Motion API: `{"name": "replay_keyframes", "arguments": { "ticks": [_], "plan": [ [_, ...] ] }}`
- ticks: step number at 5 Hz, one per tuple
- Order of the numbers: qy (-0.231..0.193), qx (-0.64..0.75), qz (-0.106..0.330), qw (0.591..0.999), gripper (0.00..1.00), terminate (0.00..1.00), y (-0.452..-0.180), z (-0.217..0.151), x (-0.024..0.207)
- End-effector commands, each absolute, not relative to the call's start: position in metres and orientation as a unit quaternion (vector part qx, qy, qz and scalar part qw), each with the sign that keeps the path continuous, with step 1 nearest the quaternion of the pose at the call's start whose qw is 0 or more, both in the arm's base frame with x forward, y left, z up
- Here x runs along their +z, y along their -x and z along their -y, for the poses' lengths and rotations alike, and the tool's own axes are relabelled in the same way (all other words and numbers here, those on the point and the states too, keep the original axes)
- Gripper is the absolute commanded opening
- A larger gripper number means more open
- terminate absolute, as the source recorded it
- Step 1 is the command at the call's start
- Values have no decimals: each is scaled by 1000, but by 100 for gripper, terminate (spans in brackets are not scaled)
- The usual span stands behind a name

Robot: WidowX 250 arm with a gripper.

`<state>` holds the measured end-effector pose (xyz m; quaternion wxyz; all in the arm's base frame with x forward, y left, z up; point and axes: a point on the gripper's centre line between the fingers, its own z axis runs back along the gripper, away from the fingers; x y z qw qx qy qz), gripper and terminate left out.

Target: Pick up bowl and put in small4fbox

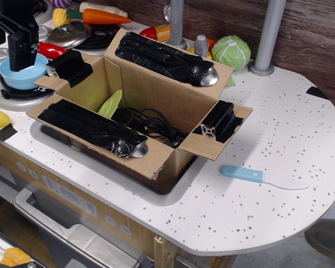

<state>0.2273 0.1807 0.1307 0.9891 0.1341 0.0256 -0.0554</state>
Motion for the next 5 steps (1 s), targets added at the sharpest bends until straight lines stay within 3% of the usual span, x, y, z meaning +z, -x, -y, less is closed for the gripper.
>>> {"name": "replay_keyframes", "arguments": {
  "ticks": [1,3,5],
  "plan": [
    [-134,-55,-26,989,100,0,-227,-181,131],
    [-164,-205,53,963,100,0,-257,-210,108],
    [-176,-241,63,952,100,0,-267,-230,80]
  ]
}}
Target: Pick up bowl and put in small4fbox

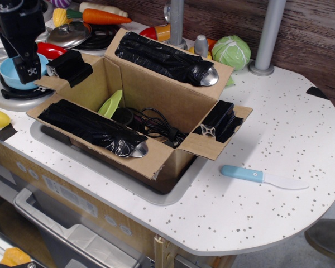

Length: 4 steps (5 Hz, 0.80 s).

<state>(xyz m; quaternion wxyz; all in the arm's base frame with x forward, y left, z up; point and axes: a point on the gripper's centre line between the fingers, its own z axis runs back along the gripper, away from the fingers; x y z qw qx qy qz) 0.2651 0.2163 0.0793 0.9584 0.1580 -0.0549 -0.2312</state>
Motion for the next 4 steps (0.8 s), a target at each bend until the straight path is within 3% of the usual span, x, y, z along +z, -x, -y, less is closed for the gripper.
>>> {"name": "replay_keyframes", "arguments": {
  "ticks": [1,3,4],
  "plan": [
    [-189,-254,73,946,100,0,-272,-244,68],
    [-177,-265,88,944,100,0,-283,-261,47],
    [-166,-256,81,949,0,0,-287,-260,40]
  ]
}}
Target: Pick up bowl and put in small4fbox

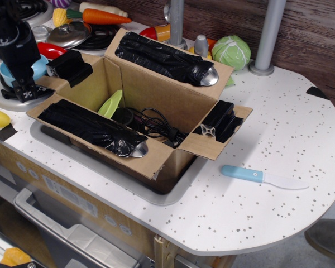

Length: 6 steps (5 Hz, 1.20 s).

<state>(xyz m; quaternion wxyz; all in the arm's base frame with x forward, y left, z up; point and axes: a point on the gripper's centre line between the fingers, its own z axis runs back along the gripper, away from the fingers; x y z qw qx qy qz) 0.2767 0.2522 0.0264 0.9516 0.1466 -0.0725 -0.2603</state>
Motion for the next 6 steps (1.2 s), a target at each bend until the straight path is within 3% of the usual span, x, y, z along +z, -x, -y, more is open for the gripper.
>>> {"name": "replay_keyframes", "arguments": {
  "ticks": [1,2,3,4,5,6],
  "plan": [
    [-161,-249,73,952,0,0,-284,-261,41],
    [-179,-238,59,953,0,0,-279,-261,58],
    [-221,-214,37,951,0,0,-278,-245,98],
    [-221,-185,11,958,0,0,-273,-204,130],
    [-184,-173,6,968,0,0,-268,-157,139],
    [-149,-176,22,973,0,0,-259,-109,121]
  ]
}}
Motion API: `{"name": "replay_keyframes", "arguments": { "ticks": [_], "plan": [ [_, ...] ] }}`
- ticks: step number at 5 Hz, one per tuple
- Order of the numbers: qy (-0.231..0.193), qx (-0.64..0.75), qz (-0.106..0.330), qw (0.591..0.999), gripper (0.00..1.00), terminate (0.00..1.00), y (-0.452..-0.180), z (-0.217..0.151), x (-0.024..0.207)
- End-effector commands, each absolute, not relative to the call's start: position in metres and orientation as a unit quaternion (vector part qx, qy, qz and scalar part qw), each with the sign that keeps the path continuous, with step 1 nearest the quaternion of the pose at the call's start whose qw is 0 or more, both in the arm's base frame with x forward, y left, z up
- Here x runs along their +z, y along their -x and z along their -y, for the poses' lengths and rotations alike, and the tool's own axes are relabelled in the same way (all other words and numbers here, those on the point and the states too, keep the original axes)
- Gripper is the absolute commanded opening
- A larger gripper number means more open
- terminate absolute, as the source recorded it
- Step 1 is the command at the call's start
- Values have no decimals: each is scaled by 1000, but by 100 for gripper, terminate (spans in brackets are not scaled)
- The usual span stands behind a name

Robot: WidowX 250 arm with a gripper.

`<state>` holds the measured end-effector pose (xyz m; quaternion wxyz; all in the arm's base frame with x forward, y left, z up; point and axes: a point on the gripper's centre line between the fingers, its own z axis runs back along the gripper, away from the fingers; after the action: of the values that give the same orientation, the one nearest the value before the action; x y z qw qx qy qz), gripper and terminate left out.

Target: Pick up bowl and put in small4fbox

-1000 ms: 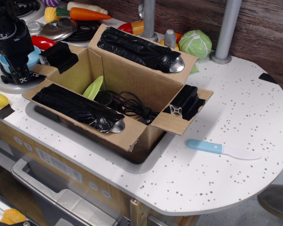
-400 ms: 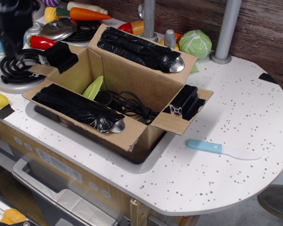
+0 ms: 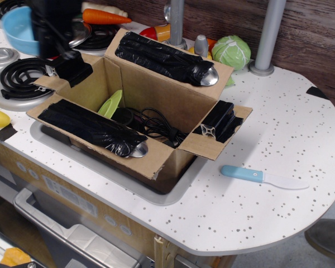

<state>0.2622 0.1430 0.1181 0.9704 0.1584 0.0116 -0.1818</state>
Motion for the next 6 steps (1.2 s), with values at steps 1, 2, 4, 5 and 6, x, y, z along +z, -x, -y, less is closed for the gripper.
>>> {"name": "replay_keyframes", "arguments": {
  "ticks": [1,2,4,5,6],
  "plan": [
    [-173,-184,76,965,0,0,-264,-59,95],
    [-142,-200,102,964,0,0,-278,-17,83],
    [-121,-219,117,961,100,0,-286,-10,77],
    [-121,-219,117,961,100,0,-286,-10,77],
    [-121,-219,117,961,100,0,-286,-10,77]
  ]
}}
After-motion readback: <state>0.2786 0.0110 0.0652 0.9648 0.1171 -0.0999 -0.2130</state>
